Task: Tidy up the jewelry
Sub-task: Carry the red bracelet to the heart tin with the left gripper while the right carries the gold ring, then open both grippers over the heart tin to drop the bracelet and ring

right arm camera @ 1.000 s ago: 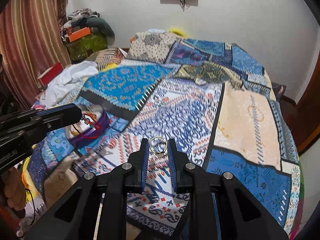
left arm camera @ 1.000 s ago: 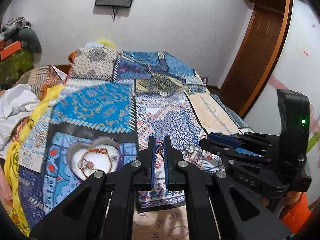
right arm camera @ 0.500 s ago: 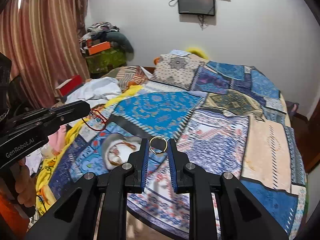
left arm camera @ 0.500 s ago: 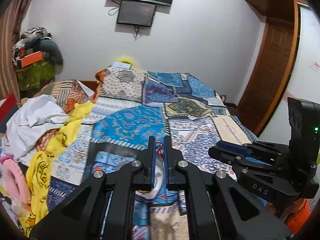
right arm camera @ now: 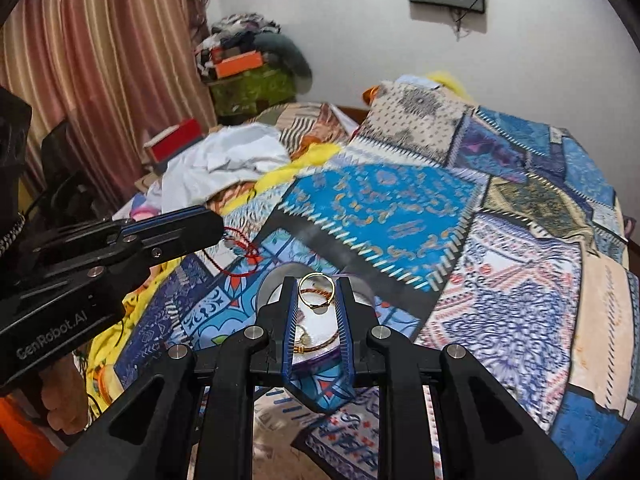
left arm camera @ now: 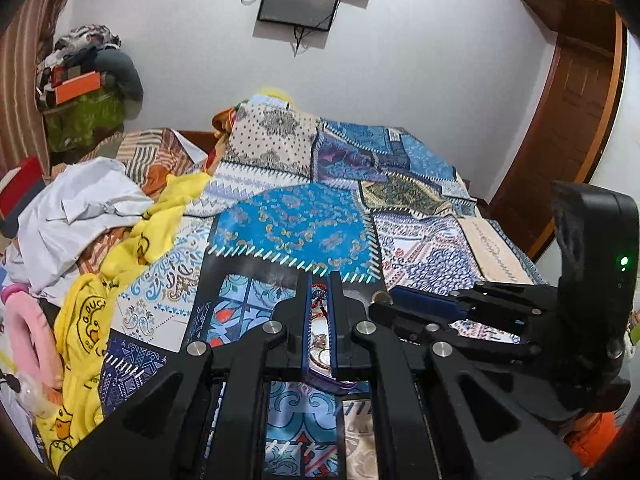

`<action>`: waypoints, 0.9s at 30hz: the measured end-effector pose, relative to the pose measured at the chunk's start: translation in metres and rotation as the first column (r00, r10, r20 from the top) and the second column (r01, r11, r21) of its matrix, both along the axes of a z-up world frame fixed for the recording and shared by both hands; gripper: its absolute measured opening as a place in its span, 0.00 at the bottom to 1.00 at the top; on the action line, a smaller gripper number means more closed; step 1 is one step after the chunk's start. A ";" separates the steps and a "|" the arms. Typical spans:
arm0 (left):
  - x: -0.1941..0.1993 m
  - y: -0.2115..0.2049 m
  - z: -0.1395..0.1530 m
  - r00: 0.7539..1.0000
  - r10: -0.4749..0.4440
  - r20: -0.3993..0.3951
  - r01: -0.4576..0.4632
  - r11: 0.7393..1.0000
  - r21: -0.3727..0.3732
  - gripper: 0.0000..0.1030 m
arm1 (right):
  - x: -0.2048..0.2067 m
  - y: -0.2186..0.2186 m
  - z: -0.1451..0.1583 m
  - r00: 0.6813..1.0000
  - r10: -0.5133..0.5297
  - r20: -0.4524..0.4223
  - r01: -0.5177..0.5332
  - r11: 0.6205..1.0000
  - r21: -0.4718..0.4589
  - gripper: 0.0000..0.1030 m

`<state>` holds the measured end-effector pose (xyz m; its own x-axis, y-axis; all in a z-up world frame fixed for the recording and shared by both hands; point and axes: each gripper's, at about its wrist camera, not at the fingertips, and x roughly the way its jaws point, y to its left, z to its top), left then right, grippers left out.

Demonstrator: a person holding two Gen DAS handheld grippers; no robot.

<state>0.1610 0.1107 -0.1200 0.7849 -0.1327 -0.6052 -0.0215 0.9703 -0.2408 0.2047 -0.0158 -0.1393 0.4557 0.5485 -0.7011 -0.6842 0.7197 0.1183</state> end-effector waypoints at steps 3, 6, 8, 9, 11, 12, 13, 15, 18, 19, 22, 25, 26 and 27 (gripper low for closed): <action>0.008 0.003 -0.011 1.000 -0.014 -0.027 0.013 1.000 -0.022 0.05 | 0.006 0.006 -0.011 0.999 0.009 -0.032 -0.010 1.000 -0.025 0.16; 0.016 0.005 -0.021 0.998 -0.023 -0.051 0.021 0.999 -0.034 0.05 | 0.011 0.008 -0.019 0.998 0.010 -0.065 -0.012 0.999 -0.037 0.16; 0.021 0.005 -0.028 0.997 -0.028 -0.066 0.025 0.999 -0.038 0.05 | 0.014 0.010 -0.023 0.997 0.009 -0.081 -0.013 0.999 -0.041 0.16; 0.024 0.005 -0.033 0.997 -0.031 -0.077 0.028 0.999 -0.038 0.05 | 0.014 0.010 -0.024 0.996 0.010 -0.087 -0.014 0.999 -0.045 0.16; 0.028 0.005 -0.039 0.995 -0.034 -0.089 0.031 0.999 -0.041 0.05 | 0.014 0.013 -0.028 0.995 0.015 -0.094 -0.020 0.998 -0.052 0.16; 0.029 0.006 -0.042 0.995 -0.036 -0.095 0.031 0.999 -0.044 0.05 | 0.014 0.014 -0.029 0.995 0.021 -0.101 -0.027 0.998 -0.051 0.16; 0.031 0.006 -0.044 0.994 -0.037 -0.099 0.032 0.998 -0.047 0.05 | 0.014 0.015 -0.031 0.994 0.023 -0.107 -0.029 0.998 -0.053 0.16; 0.033 0.007 -0.049 0.993 -0.040 -0.108 0.035 0.998 -0.055 0.05 | 0.014 0.017 -0.034 0.994 0.024 -0.109 -0.031 0.997 -0.066 0.16; 0.036 0.008 -0.053 0.992 -0.049 -0.120 0.042 0.997 -0.064 0.05 | 0.015 0.019 -0.036 0.993 0.027 -0.112 -0.036 0.996 -0.077 0.16; 0.036 0.008 -0.053 0.991 -0.052 -0.121 0.044 0.997 -0.066 0.05 | 0.015 0.019 -0.037 0.993 0.028 -0.112 -0.037 0.996 -0.079 0.17; 0.037 0.006 -0.053 0.991 -0.062 -0.118 0.054 0.996 -0.066 0.05 | 0.016 0.020 -0.038 0.994 0.032 -0.109 -0.041 0.995 -0.089 0.17; 0.033 0.005 -0.048 0.993 -0.063 -0.102 0.058 0.997 -0.056 0.05 | 0.015 0.023 -0.039 0.994 0.035 -0.106 -0.046 0.994 -0.102 0.17; 0.031 0.005 -0.045 0.993 -0.064 -0.097 0.059 0.997 -0.053 0.05 | 0.016 0.023 -0.039 0.994 0.035 -0.107 -0.046 0.993 -0.105 0.17; 0.030 0.006 -0.043 0.994 -0.063 -0.094 0.059 0.997 -0.050 0.05 | 0.016 0.024 -0.040 0.994 0.032 -0.109 -0.044 0.993 -0.112 0.17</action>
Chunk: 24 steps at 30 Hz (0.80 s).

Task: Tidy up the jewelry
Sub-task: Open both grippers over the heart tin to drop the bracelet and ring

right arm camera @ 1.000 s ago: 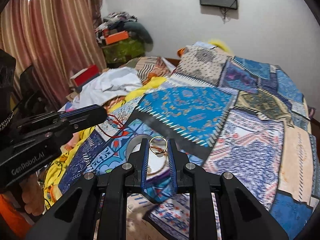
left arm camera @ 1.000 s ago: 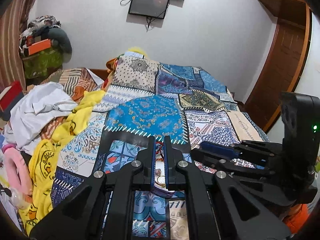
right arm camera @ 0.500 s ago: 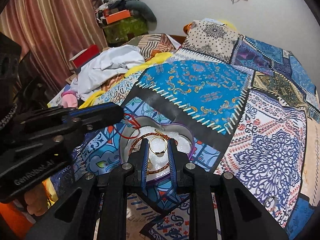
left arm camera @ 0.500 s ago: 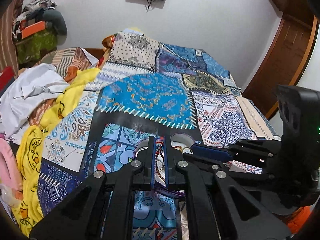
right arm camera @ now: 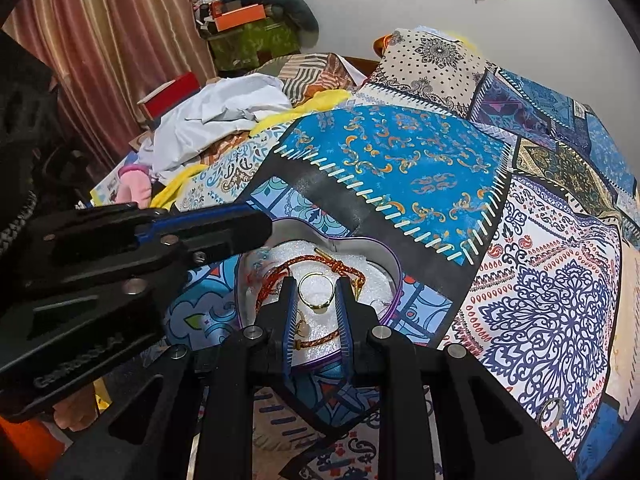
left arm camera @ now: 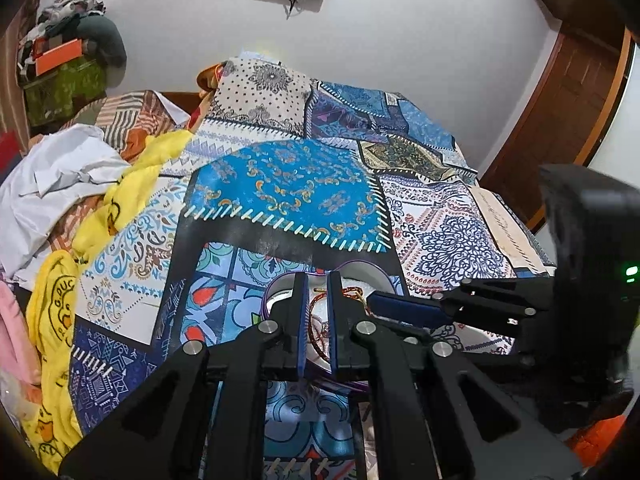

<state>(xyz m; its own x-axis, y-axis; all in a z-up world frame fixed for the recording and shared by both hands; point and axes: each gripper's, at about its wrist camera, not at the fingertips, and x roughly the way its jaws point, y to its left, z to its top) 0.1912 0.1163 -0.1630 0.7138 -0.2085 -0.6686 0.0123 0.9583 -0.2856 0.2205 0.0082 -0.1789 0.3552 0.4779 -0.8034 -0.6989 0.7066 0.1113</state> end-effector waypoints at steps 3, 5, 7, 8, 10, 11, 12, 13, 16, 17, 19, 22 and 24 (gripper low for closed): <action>-0.005 0.002 0.007 1.000 0.005 0.014 -0.006 1.000 0.013 0.05 | 0.001 0.001 -0.001 1.000 -0.009 -0.014 0.009 1.000 -0.011 0.17; -0.008 0.003 0.012 1.000 0.012 0.024 -0.012 1.000 0.020 0.05 | 0.001 0.000 0.001 1.000 -0.013 -0.019 0.013 1.000 -0.006 0.17; -0.012 0.004 0.018 0.999 0.016 0.034 -0.017 1.000 0.024 0.06 | 0.000 -0.003 0.005 1.000 -0.019 -0.014 0.019 1.000 0.001 0.17; -0.014 0.004 0.022 0.999 0.020 0.040 -0.021 0.999 0.028 0.06 | -0.001 -0.004 0.007 1.000 -0.022 -0.010 0.022 1.000 0.005 0.17; -0.017 0.004 0.027 0.998 0.024 0.050 -0.026 0.999 0.036 0.07 | -0.002 -0.007 0.014 1.000 -0.029 0.004 0.029 0.999 0.017 0.17; -0.019 0.004 0.030 0.998 0.027 0.055 -0.030 0.999 0.042 0.08 | -0.003 -0.010 0.018 0.999 -0.035 0.014 0.035 0.999 0.024 0.17; -0.021 0.003 0.034 0.998 0.029 0.061 -0.032 0.998 0.049 0.09 | -0.004 -0.012 0.022 0.999 -0.042 0.022 0.041 0.999 0.031 0.17; -0.023 0.002 0.036 0.997 0.030 0.065 -0.034 0.998 0.054 0.09 | -0.005 -0.016 0.026 0.998 -0.050 0.030 0.048 0.998 0.039 0.17; -0.028 -0.003 0.043 0.997 0.028 0.077 -0.033 0.997 0.068 0.09 | -0.007 -0.027 0.040 0.995 -0.077 0.055 0.074 0.995 0.064 0.17; -0.030 -0.005 0.046 0.996 0.026 0.081 -0.033 0.997 0.075 0.09 | -0.008 -0.032 0.045 0.994 -0.089 0.068 0.084 0.994 0.072 0.17; -0.032 -0.010 0.050 0.996 0.026 0.088 -0.034 0.995 0.090 0.17 | -0.010 -0.040 0.054 0.990 -0.107 0.090 0.100 0.992 0.081 0.17; -0.034 -0.018 0.055 0.995 0.025 0.096 -0.035 0.994 0.102 0.32 | -0.012 -0.055 0.066 0.983 -0.137 0.120 0.125 0.987 0.100 0.20; -0.035 -0.024 0.058 0.995 0.027 0.100 -0.038 0.993 0.110 0.41 | -0.014 -0.069 0.074 0.975 -0.167 0.144 0.151 0.982 0.115 0.30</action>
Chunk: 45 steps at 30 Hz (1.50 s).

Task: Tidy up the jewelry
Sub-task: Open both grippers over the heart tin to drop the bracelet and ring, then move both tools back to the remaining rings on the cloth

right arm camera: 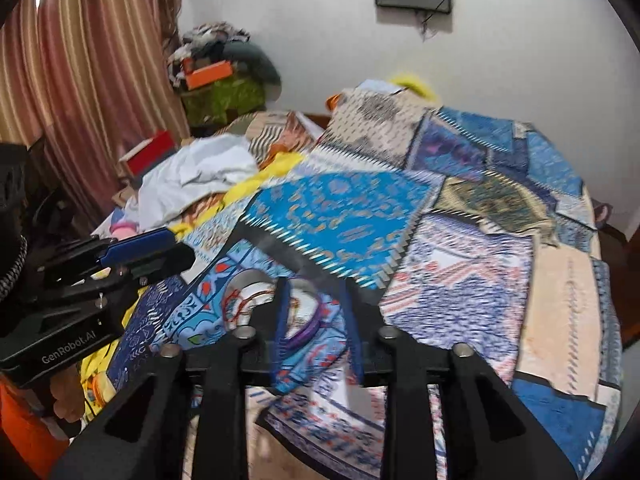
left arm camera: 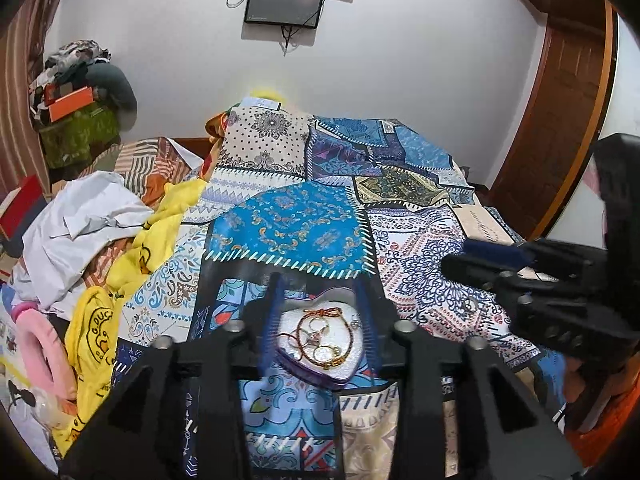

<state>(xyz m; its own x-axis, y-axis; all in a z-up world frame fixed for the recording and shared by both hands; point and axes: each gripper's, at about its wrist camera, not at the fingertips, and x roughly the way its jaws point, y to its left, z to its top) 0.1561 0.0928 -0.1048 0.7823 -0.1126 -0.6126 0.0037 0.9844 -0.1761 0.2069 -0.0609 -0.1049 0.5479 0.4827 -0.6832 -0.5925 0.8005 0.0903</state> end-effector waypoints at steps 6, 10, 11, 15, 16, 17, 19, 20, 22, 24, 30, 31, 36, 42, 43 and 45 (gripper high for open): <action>0.003 -0.019 0.006 1.000 -0.008 0.003 0.008 1.000 0.009 0.60 | -0.001 -0.043 0.016 0.994 -0.091 0.055 0.089 0.996 0.031 0.42; 0.009 -0.035 0.006 1.000 -0.030 -0.007 0.030 0.999 0.015 0.65 | 0.002 -0.069 0.018 0.988 -0.144 0.059 0.142 0.989 0.044 0.42; 0.011 -0.040 0.005 0.999 -0.037 -0.012 0.037 0.999 0.016 0.65 | 0.004 -0.076 0.017 0.986 -0.158 0.057 0.156 0.987 0.043 0.42; 0.021 -0.057 -0.001 0.997 -0.067 -0.036 0.067 0.998 0.014 0.67 | 0.008 -0.096 0.009 0.980 -0.198 0.036 0.196 0.980 0.035 0.42; 0.023 -0.060 -0.004 0.996 -0.074 -0.043 0.075 0.997 0.013 0.67 | 0.008 -0.101 0.006 0.979 -0.203 0.029 0.202 0.979 0.031 0.42; 0.026 -0.065 -0.007 0.995 -0.085 -0.052 0.086 0.996 0.011 0.67 | 0.009 -0.104 0.004 0.978 -0.207 0.022 0.206 0.978 0.027 0.42; 0.031 -0.074 -0.013 0.992 -0.106 -0.071 0.107 0.994 0.009 0.67 | 0.010 -0.109 -0.004 0.978 -0.209 0.006 0.209 0.978 0.014 0.42; 0.034 -0.080 -0.016 0.989 -0.120 -0.083 0.121 0.993 0.008 0.67 | 0.011 -0.111 -0.008 0.978 -0.210 -0.001 0.210 0.978 0.007 0.42; 0.038 -0.092 -0.024 0.984 -0.146 -0.104 0.148 0.989 0.012 0.67 | 0.011 -0.116 -0.017 0.977 -0.210 -0.016 0.210 0.978 -0.009 0.42; 0.043 -0.105 -0.033 0.976 -0.175 -0.129 0.179 0.984 0.020 0.67 | 0.012 -0.121 -0.024 0.976 -0.214 -0.035 0.213 0.977 -0.016 0.42; 0.054 -0.133 -0.055 0.953 -0.238 -0.188 0.241 0.970 -0.007 0.67 | 0.013 -0.139 -0.037 0.970 -0.232 -0.070 0.231 0.973 -0.015 0.42; 0.056 -0.136 -0.058 0.951 -0.244 -0.191 0.247 0.969 -0.009 0.67 | 0.014 -0.142 -0.038 0.969 -0.234 -0.073 0.234 0.972 -0.015 0.42; 0.063 -0.152 -0.069 0.938 -0.276 -0.210 0.281 0.960 -0.009 0.46 | 0.016 -0.152 -0.041 0.966 -0.244 -0.088 0.245 0.970 -0.005 0.42; 0.065 -0.162 -0.078 0.920 -0.327 -0.217 0.332 0.943 -0.015 0.25 | 0.019 -0.151 -0.044 0.967 -0.233 -0.101 0.234 0.972 0.005 0.42; 0.065 -0.164 -0.079 0.916 -0.337 -0.217 0.341 0.940 -0.016 0.24 | 0.019 -0.151 -0.044 0.968 -0.230 -0.102 0.232 0.973 0.006 0.42; 0.064 -0.169 -0.081 0.914 -0.345 -0.215 0.352 0.936 -0.004 0.20 | 0.020 -0.148 -0.045 0.969 -0.224 -0.104 0.225 0.974 0.007 0.42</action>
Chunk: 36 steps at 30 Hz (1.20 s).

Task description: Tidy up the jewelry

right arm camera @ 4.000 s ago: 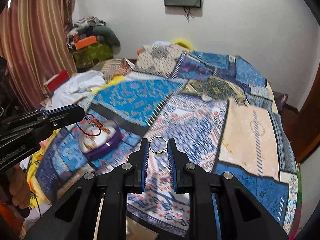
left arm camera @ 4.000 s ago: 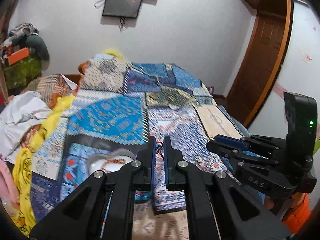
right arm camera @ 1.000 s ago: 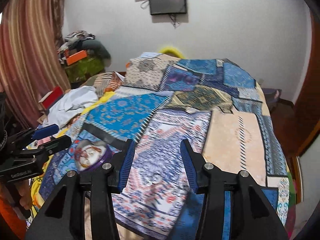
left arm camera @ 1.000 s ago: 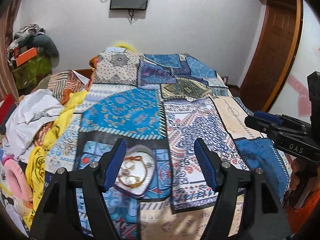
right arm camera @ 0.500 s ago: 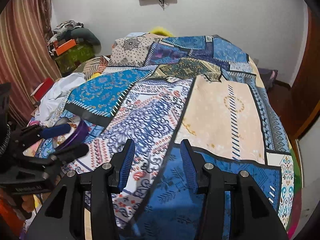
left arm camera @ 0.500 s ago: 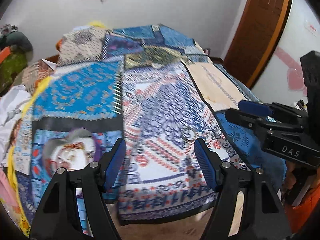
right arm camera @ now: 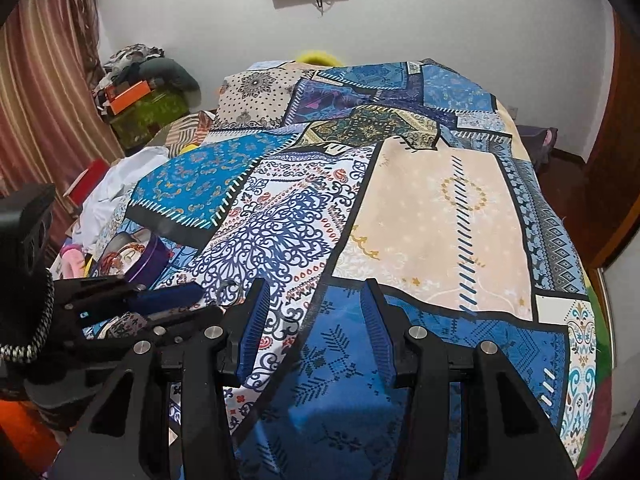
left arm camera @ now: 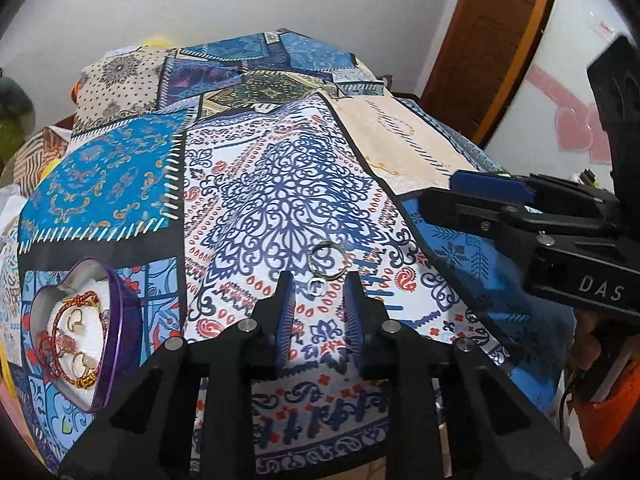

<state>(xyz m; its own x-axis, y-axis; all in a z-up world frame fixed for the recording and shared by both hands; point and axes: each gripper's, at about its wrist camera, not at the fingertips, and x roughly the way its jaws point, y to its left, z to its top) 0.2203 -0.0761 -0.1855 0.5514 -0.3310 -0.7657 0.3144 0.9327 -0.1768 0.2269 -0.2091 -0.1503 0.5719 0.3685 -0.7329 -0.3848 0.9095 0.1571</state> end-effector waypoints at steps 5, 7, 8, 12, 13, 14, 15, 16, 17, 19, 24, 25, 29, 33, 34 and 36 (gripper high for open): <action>0.003 0.001 -0.001 1.000 0.000 0.000 0.000 1.000 -0.011 0.08 | -0.001 0.006 -0.002 1.000 0.016 -0.003 -0.016 1.000 -0.004 0.42; 0.002 0.003 0.000 1.000 0.006 0.003 -0.006 1.000 -0.012 0.08 | -0.001 0.009 -0.001 1.000 0.022 -0.003 -0.022 1.000 -0.005 0.42; 0.000 0.004 0.001 1.000 0.011 0.006 -0.011 1.000 -0.012 0.08 | -0.002 0.011 -0.002 1.000 0.025 -0.003 -0.025 1.000 -0.006 0.42; -0.005 0.018 0.007 0.999 0.047 0.018 -0.047 0.999 -0.022 0.08 | -0.001 0.020 -0.003 0.999 0.046 -0.007 -0.046 0.999 -0.013 0.42; -0.005 0.022 0.008 0.998 0.055 0.022 -0.055 0.998 -0.023 0.08 | 0.000 0.023 -0.003 0.999 0.053 -0.008 -0.053 0.998 -0.018 0.42; -0.007 0.027 0.011 0.998 0.064 0.028 -0.064 0.998 -0.026 0.08 | 0.000 0.027 -0.004 0.998 0.062 -0.009 -0.062 0.998 -0.022 0.42; -0.008 0.032 0.013 0.997 0.076 0.035 -0.075 0.997 -0.027 0.08 | 0.000 0.031 -0.006 0.997 0.074 -0.011 -0.074 0.997 -0.030 0.42; -0.010 0.036 0.015 0.996 0.083 0.040 -0.082 0.996 -0.027 0.08 | 0.000 0.036 -0.007 0.996 0.085 -0.013 -0.085 0.996 -0.036 0.42; -0.011 0.040 0.018 0.995 0.091 0.048 -0.090 0.996 -0.025 0.08 | 0.000 0.039 -0.008 0.995 0.094 -0.016 -0.094 0.995 -0.042 0.42; -0.014 0.047 0.022 0.992 0.108 0.063 -0.107 0.994 -0.022 0.08 | 0.000 0.048 -0.012 0.993 0.115 -0.021 -0.116 0.991 -0.059 0.42; -0.018 0.057 0.026 0.989 0.129 0.074 -0.127 0.991 -0.036 0.08 | 0.001 0.065 -0.019 0.983 0.174 -0.048 -0.178 0.980 -0.094 0.42; -0.019 0.057 0.026 0.989 0.131 0.074 -0.128 0.991 -0.037 0.08 | 0.001 0.068 -0.021 0.982 0.182 -0.056 -0.186 0.977 -0.100 0.42; -0.023 0.056 0.027 0.988 0.131 0.078 -0.128 0.991 -0.041 0.08 | 0.003 0.073 -0.027 0.980 0.186 -0.068 -0.194 0.972 -0.132 0.33; -0.024 0.056 0.030 0.988 0.133 0.084 -0.130 0.991 -0.043 0.08 | 0.001 0.073 -0.026 0.978 0.198 -0.063 -0.205 0.970 -0.129 0.19; -0.026 0.057 0.031 0.987 0.134 0.086 -0.131 0.990 -0.044 0.08 | 0.001 0.073 -0.025 0.978 0.199 -0.062 -0.205 0.971 -0.122 0.19; -0.028 0.058 0.035 0.986 0.138 0.096 -0.134 0.990 -0.045 0.08 | 0.000 0.070 -0.022 0.981 0.187 -0.056 -0.192 0.975 -0.108 0.19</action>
